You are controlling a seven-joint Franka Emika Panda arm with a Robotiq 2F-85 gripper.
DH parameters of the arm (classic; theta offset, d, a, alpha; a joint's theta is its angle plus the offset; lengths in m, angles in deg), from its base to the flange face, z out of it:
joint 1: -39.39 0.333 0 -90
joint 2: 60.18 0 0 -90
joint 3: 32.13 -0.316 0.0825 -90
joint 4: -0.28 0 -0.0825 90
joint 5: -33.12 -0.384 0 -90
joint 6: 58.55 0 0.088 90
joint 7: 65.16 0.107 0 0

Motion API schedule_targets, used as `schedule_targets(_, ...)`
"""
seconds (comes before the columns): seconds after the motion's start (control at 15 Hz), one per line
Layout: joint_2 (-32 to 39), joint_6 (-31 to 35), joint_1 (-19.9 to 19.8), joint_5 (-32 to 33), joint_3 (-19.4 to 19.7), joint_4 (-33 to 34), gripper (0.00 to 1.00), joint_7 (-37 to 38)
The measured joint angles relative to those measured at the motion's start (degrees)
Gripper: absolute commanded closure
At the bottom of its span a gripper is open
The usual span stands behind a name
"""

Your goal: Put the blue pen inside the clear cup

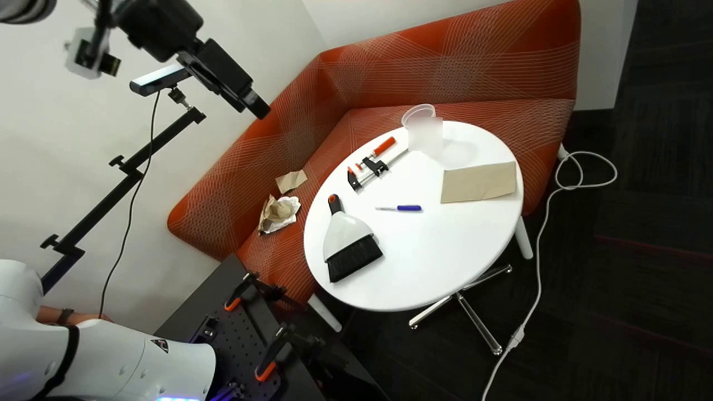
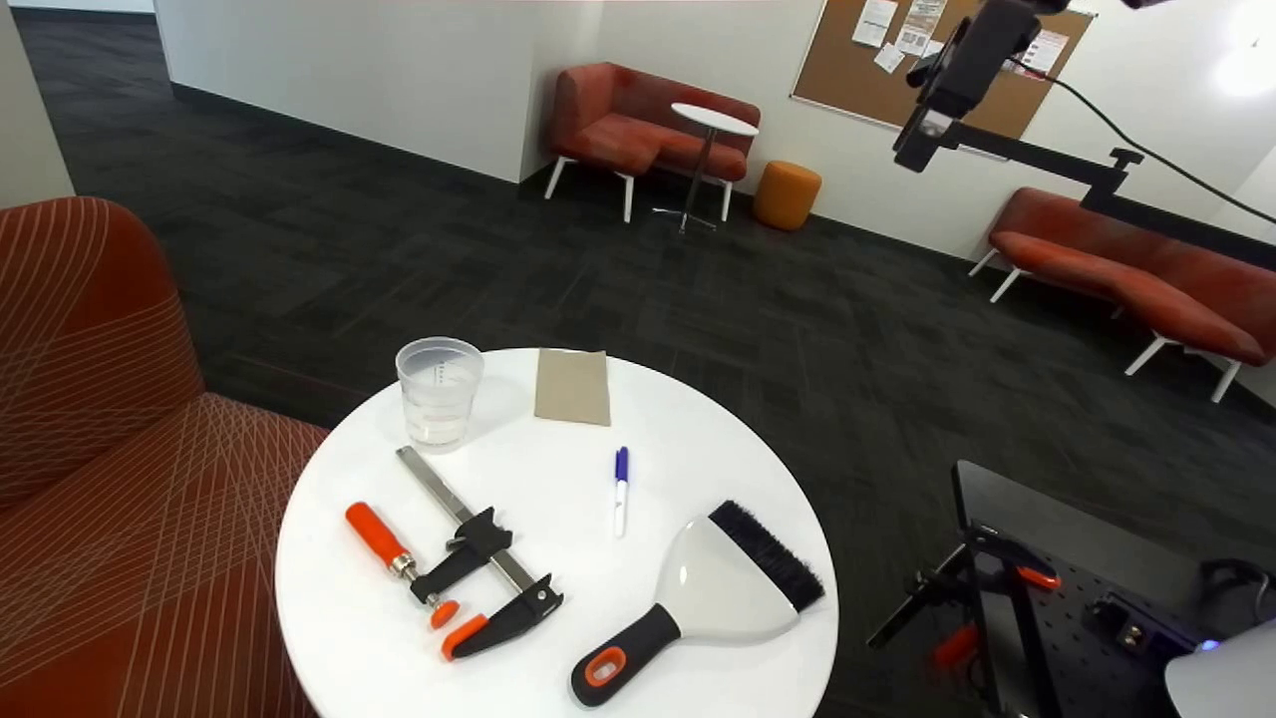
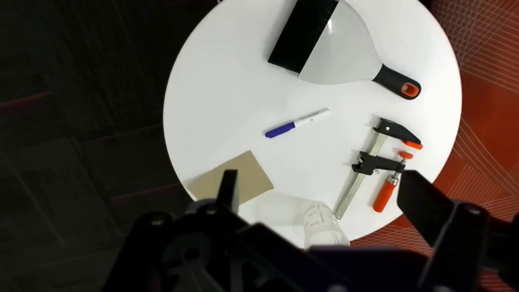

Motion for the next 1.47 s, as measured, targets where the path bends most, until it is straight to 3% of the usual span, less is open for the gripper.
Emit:
schedule_targets(0.27, 6.08, 0.00, -0.05, -3.97, -1.91, 0.61, 0.00, 10.15)
schedule_targets(0.73, 13.55, 0.17, -0.37, -17.48, -2.18, 2.38, 0.00, 19.00)
schedule_targets(1.13, 14.20, 0.17, -0.59, -18.49, -2.19, 2.78, 0.00, 20.37)
schedule_targets(1.47, 18.06, 4.74, -0.68, -20.77, -3.08, 2.78, 0.00, 32.50)
